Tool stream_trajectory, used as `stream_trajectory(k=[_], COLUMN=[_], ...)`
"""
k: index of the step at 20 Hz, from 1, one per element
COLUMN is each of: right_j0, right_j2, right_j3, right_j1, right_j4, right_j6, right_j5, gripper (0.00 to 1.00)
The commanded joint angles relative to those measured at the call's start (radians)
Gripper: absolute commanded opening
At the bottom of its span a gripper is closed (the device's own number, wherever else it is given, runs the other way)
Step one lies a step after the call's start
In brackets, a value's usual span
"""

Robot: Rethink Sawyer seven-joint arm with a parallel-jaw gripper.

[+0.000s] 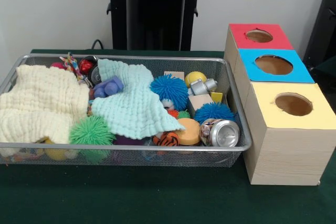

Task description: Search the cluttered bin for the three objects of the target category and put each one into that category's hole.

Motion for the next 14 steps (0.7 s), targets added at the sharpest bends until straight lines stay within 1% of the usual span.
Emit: stream_trajectory(k=[1,4,10,14], right_j0=[-0.058,-0.079,-0.158,-0.199], right_j2=[0.069,0.079,0.114,0.129], right_j3=[0.064,0.065,0.074,0.086], right_j1=[0.030,0.037,0.053,0.056], right_j4=[-0.021,-0.027,-0.036,-0.053], right_j6=[0.017,0.002,-0.050,-0.059], right_j5=[-0.052,-0.058,-0.078,-0.092], gripper=[1.00,1.00,1.00,1.00])
